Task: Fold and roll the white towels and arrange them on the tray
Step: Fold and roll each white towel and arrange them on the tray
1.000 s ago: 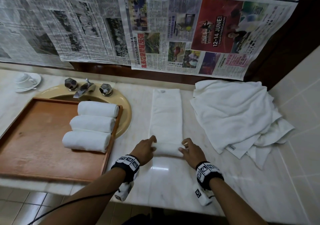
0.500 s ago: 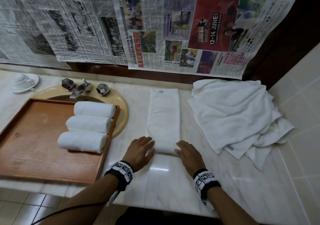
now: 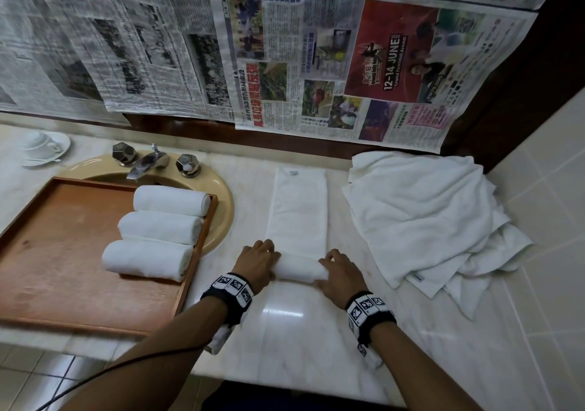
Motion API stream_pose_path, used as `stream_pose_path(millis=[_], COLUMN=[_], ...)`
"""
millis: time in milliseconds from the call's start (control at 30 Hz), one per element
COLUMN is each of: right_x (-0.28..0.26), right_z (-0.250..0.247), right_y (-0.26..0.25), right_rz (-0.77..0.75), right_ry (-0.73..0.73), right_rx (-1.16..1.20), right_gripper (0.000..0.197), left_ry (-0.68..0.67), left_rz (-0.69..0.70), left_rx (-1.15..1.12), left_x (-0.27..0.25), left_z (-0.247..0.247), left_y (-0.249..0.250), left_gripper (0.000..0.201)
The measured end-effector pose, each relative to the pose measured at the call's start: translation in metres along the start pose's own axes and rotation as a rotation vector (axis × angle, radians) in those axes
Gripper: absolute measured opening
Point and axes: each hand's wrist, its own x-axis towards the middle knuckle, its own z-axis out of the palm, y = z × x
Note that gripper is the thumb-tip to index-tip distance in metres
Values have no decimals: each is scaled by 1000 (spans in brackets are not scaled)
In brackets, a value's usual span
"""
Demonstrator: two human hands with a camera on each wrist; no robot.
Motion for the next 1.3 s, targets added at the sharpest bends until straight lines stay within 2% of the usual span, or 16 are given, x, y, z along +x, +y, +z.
stream_pose_path(millis=[133, 200, 333, 467, 567, 633, 767, 967, 1000, 1067, 1133, 1300], right_x=[6, 10, 9, 4, 2, 1, 0, 5, 7, 10, 15, 32], right_z=[-16, -19, -16, -15, -16, -16, -14, -10, -11, -14, -16, -21], right_y=[7, 11, 19, 16, 12, 11, 11, 9, 9, 10, 12, 11], right_rz=[17, 43, 144, 205, 184, 171, 68, 187, 198, 226, 248, 344], right_ry=[-197, -247, -134, -60, 10, 36, -43, 32, 22, -11, -39, -91], right_rx=[136, 191, 408, 488, 498, 512, 365, 556, 558, 559, 541, 471], right_gripper=[50, 55, 47, 34, 24, 28, 57, 46, 43, 37, 28, 51], left_ry=[-119, -179, -224, -191, -142, -96, -3, 229, 233, 205, 180, 129], left_rz=[56, 47, -70, -115, -154, -173, -203, -154, -131, -58, -46, -159], left_rx=[-253, -347, -526, -659, -720, -748, -787, -720, -735, -729, -729, -654], left_x=[0, -1, -2, -2, -1, 1, 5, 6, 3, -2, -2, 13], left_z=[-2, -4, -8, -6, -5, -3, -1, 4, 6, 10, 10, 9], left_y=[-11, -18, -23, -25, -25, -23, -23, -16, -17, -21, -24, -21], left_gripper=[43, 46, 51, 38, 33, 33, 33, 7, 11, 31, 39, 36])
